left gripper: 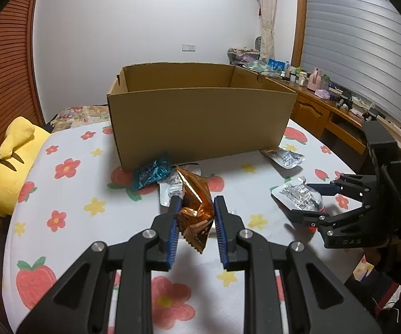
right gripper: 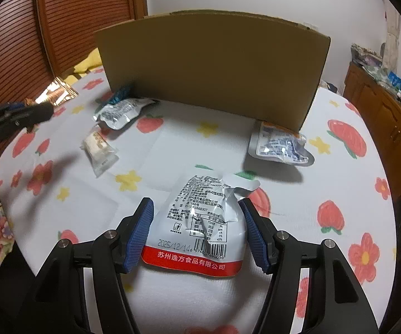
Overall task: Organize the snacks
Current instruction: 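Carry both snacks over the box and open both grippers to drop them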
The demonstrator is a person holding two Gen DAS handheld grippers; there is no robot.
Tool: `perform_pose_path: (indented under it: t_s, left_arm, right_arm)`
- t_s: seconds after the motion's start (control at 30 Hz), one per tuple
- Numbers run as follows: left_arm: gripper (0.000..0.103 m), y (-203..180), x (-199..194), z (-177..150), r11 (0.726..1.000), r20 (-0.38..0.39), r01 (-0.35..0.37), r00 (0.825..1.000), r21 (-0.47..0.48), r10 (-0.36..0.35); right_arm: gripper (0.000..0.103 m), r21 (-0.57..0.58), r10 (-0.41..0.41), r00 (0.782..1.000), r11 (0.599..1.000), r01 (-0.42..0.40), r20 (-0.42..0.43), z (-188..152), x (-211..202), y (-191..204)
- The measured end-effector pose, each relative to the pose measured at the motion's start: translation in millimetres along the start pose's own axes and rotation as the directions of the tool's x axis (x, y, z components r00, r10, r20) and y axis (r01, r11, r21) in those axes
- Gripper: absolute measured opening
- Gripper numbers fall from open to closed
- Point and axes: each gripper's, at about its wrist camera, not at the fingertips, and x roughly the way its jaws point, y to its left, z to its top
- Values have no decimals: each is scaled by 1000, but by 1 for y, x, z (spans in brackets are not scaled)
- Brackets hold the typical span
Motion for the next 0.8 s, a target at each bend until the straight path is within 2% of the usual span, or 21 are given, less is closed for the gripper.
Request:
perform_pose_path:
  t_s: [0.43, 0.8]
  left_arm:
    - [21, -7, 4, 6, 1000, 7, 2, 1000, 16, -2]
    - [21, -16, -2, 40, 999, 55, 8, 998, 53, -10]
  right_arm:
    - [65, 3, 9, 999, 1000, -9, 48, 12, -20, -2]
    - [65, -27, 3, 992, 1000, 1, 126, 41, -49, -2]
